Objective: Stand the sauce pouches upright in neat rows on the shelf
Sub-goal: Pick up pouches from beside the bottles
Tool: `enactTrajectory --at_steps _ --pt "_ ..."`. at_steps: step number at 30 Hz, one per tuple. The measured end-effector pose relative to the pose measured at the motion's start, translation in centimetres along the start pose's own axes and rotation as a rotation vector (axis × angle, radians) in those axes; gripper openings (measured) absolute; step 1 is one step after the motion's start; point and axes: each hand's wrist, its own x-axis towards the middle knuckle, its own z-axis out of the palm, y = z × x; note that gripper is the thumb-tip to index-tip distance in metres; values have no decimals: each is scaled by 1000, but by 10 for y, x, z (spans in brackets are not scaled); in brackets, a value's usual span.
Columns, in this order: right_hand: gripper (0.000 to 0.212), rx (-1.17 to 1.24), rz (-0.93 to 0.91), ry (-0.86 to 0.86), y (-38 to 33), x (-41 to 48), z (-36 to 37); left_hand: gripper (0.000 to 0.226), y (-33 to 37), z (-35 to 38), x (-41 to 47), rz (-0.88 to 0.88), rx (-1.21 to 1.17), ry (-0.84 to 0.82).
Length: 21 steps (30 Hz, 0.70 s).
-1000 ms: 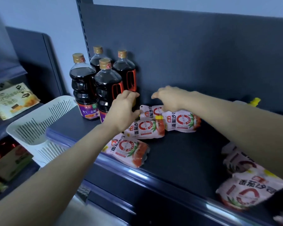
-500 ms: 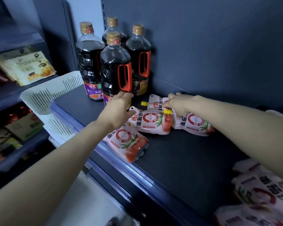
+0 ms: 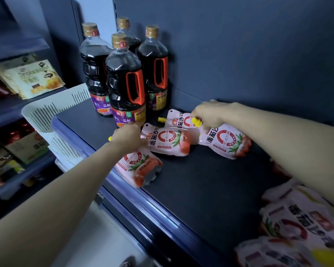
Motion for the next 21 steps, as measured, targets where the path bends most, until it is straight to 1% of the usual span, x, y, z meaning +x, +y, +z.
enactTrajectory --at_steps 3,5,8,12,15,17,19,20,21 --pt "34 42 49 66 9 -13 -6 46 10 -2 4 -69 27 -11" --pt "32 95 90 124 14 -20 -6 44 17 -1 7 -78 63 -51" --pt "28 176 144 180 22 -27 -8 52 24 5 11 -102 109 -111" --pt "29 286 193 198 32 -35 -10 67 27 11 18 -132 183 -148" --pt "25 315 235 224 39 -45 -11 69 29 16 23 -136 178 -123" --pt "20 314 274 247 43 -53 -12 72 29 17 25 -130 155 -139" --pt "19 304 327 258 48 -63 -10 77 31 18 26 -109 141 -165" --pt "17 300 358 265 51 -67 -7 75 32 18 26 -90 136 -161" --pt "13 300 394 277 54 -70 -4 67 34 18 27 -65 117 -146"
